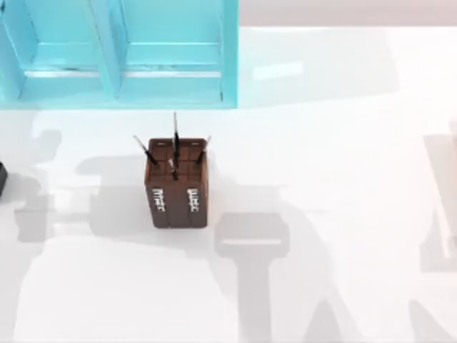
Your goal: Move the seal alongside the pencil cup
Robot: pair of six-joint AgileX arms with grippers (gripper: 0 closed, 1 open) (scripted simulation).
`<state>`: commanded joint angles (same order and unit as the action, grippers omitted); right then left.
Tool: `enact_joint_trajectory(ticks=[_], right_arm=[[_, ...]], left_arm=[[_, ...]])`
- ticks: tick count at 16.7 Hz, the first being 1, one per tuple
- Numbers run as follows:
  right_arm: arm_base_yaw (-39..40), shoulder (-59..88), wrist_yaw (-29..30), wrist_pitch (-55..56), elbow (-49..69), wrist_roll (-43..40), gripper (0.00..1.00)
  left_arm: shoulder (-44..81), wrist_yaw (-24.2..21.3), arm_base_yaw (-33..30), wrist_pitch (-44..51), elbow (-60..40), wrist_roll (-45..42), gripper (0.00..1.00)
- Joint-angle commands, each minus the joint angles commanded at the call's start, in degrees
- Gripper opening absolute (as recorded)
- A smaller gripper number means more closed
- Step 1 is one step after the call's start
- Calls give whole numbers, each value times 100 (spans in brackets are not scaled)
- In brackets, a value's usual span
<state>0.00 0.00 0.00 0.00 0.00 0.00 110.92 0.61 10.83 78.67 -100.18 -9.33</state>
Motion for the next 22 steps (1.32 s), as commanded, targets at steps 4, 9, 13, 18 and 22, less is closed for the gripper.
enact_joint_trajectory(ticks=[4, 9, 13, 18, 22], right_arm=[[0, 0, 0, 0, 0, 0, 100], [0, 0, 0, 0, 0, 0, 100], [0, 0, 0, 0, 0, 0, 100], [0, 0, 0, 0, 0, 0, 100], [0, 0, 0, 0, 0, 0, 100]], left_arm=[[726, -63, -30, 147, -814, -232, 100], [839, -74, -38, 164, -942, -271, 100], [858, -74, -35, -72, -706, -276, 100], [1021, -76, -28, -1402, 383, -285, 100], [1115, -76, -22, -1975, 921, -291, 100]])
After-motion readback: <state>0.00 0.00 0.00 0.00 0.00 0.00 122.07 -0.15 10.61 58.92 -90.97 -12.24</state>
